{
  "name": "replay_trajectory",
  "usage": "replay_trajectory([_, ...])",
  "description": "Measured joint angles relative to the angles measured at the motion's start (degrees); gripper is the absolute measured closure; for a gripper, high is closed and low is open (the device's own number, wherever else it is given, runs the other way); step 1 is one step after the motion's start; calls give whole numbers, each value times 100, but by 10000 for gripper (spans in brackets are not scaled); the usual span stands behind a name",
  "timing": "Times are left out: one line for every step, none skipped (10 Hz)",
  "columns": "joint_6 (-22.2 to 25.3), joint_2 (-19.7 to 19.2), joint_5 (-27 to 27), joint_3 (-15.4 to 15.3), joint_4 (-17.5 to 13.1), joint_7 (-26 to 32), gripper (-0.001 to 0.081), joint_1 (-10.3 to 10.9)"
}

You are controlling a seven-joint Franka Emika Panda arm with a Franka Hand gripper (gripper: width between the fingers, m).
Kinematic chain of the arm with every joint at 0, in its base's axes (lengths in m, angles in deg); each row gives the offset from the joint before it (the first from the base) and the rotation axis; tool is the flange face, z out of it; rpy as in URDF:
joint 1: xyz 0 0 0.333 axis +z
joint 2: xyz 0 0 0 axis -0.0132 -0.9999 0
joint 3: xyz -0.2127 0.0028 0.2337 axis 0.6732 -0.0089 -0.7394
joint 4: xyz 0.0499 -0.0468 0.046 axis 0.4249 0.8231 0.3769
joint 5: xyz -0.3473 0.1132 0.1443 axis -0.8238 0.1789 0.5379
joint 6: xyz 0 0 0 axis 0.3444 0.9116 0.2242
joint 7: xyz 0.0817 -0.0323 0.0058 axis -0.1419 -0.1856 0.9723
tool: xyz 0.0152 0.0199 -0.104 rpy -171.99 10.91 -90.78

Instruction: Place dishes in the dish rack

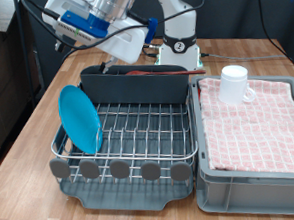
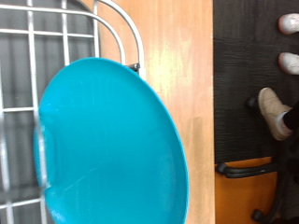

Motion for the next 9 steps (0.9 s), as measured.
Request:
replay_trajectory([209, 113, 50, -39, -63, 195, 4, 8])
replay_trajectory([394, 202, 50, -84, -85, 289, 3, 23])
replay_trajectory([378, 189, 49, -77, -79, 273, 3, 21])
replay_trajectory([398, 168, 152, -79, -81, 297, 3, 22])
replay_trajectory([558, 155, 447, -112, -120, 503, 3, 30])
replay_trajectory([779, 155, 832, -161, -208, 816, 3, 56])
replay_trajectory([1002, 179, 1042, -228, -310, 967, 3, 97])
replay_trajectory([1167, 257, 1126, -331, -364, 975, 3, 144])
replay_trajectory([1380, 369, 1174, -445, -380, 949, 3, 209])
